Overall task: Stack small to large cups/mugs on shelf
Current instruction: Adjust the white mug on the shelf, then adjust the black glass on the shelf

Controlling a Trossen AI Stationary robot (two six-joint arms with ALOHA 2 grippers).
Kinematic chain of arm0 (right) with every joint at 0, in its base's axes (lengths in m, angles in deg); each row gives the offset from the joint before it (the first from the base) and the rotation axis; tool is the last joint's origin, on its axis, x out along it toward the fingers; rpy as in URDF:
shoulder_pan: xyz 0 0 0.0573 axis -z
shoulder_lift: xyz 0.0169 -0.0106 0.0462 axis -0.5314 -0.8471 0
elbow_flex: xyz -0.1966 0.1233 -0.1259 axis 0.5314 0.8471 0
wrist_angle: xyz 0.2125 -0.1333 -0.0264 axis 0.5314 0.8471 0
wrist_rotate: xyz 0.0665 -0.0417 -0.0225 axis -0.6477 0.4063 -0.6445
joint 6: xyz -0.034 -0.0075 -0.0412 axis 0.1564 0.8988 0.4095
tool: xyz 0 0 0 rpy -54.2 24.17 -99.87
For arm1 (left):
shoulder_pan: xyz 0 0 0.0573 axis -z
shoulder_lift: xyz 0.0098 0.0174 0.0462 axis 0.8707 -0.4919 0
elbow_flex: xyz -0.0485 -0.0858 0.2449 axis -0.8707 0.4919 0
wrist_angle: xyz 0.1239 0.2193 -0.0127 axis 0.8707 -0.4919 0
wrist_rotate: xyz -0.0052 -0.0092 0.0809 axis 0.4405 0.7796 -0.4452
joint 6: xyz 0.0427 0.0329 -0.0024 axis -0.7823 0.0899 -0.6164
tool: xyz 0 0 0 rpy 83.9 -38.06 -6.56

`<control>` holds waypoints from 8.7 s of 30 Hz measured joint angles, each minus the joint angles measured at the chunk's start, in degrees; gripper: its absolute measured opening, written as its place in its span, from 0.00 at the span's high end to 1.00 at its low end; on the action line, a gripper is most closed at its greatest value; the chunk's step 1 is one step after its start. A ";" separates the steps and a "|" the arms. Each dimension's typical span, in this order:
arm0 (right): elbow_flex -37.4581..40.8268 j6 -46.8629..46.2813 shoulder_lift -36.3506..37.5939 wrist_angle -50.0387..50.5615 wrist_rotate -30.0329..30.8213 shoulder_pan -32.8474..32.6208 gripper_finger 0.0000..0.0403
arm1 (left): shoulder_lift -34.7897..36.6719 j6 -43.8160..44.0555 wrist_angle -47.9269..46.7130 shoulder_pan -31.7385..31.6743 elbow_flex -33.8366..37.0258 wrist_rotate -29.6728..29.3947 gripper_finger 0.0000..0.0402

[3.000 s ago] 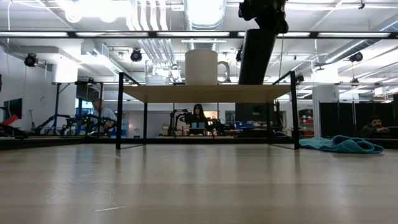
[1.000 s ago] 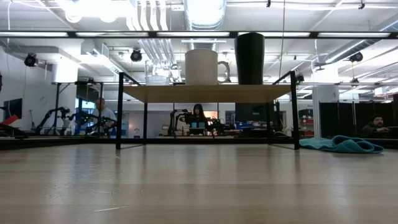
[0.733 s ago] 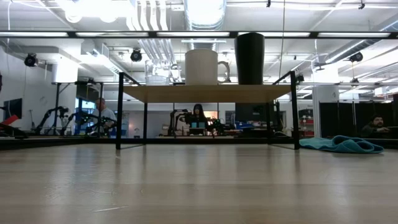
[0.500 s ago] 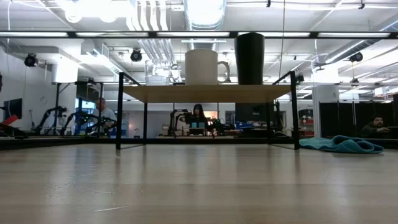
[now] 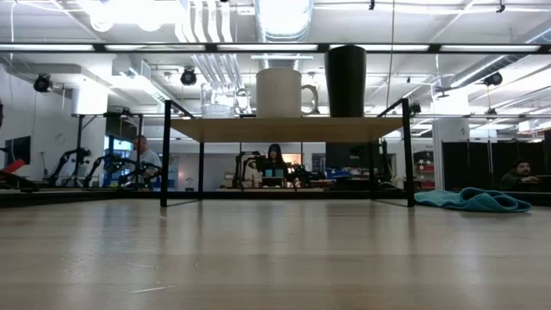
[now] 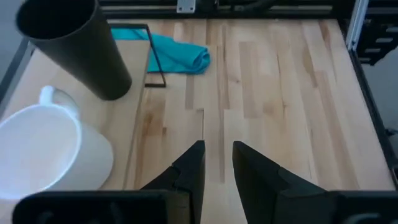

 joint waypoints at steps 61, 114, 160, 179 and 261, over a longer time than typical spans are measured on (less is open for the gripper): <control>15.48 -7.95 0.00 -13.77 5.99 -1.83 0.92 | -0.33 0.74 25.11 -8.86 21.34 -12.57 0.83; 21.20 -7.45 0.07 -13.50 5.97 -1.83 0.92 | 6.14 -0.79 31.23 -6.32 14.44 4.72 0.83; 30.79 -9.29 0.02 -20.81 16.68 0.00 0.92 | 21.18 -8.16 27.52 -6.29 15.73 -0.59 0.83; 30.80 -6.82 0.02 -20.72 16.65 2.10 0.92 | 21.18 -8.14 27.52 -6.29 15.73 -0.59 0.83; 30.80 2.50 0.58 -20.68 18.08 10.98 0.92 | 21.62 -7.30 27.48 -6.36 15.73 -1.96 0.83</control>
